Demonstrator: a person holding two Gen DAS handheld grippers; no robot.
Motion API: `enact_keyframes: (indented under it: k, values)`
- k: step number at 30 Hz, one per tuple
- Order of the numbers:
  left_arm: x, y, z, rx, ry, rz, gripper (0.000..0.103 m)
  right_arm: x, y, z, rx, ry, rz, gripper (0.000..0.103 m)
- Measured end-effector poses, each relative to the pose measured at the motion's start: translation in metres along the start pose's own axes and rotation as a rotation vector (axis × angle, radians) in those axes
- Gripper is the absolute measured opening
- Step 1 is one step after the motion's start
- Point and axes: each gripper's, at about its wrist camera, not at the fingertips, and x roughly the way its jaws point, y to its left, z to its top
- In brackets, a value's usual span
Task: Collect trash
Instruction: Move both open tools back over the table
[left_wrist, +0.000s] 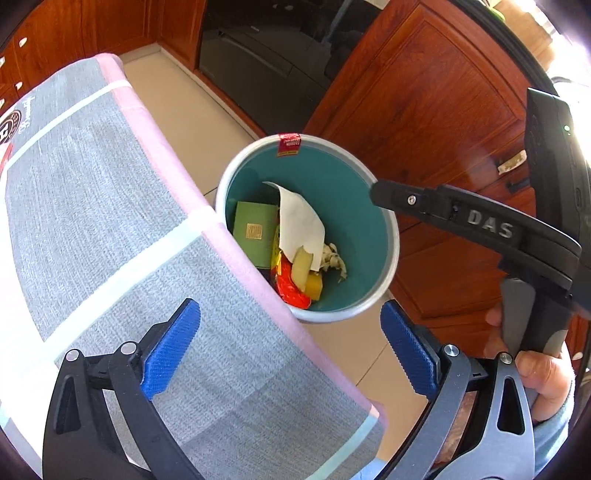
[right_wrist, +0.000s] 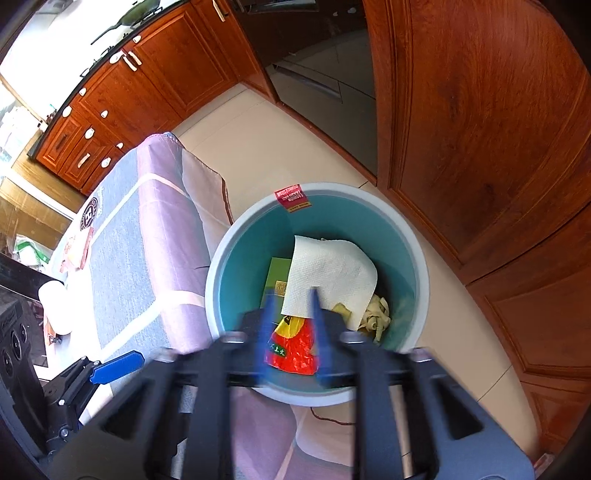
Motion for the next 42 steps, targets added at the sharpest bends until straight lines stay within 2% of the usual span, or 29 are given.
enact_keyframes:
  k: [1,3,5,17,19,29,36,42]
  values:
    - [-0.002,0.001,-0.001,-0.002,0.0,-0.006,0.098,-0.002,0.001,-0.001,-0.001,-0.007,-0.007,0.066]
    - [-0.006,0.001,-0.004,-0.001,-0.004,-0.01,0.098,-0.006,0.003,-0.004,0.0,-0.006,-0.018,0.068]
    - [-0.01,0.002,-0.008,0.0,-0.003,-0.012,0.098,-0.01,0.003,-0.006,0.007,-0.001,-0.029,0.076]
    - [-0.055,-0.003,-0.036,0.028,-0.084,0.006,0.099,-0.042,0.014,-0.039,0.021,0.003,-0.057,0.078]
    - [-0.064,-0.004,-0.041,0.031,-0.102,0.007,0.099,-0.049,0.018,-0.045,0.017,-0.006,-0.06,0.083]
    - [-0.107,0.005,-0.073,0.022,-0.164,0.022,0.099,-0.076,0.048,-0.067,-0.022,-0.029,-0.062,0.085]
    - [-0.133,0.043,-0.095,-0.048,-0.202,0.032,0.099,-0.072,0.095,-0.08,-0.08,0.009,-0.051,0.088]
    - [-0.158,0.104,-0.113,-0.131,-0.23,0.09,0.099,-0.054,0.161,-0.085,-0.173,0.053,-0.019,0.088]
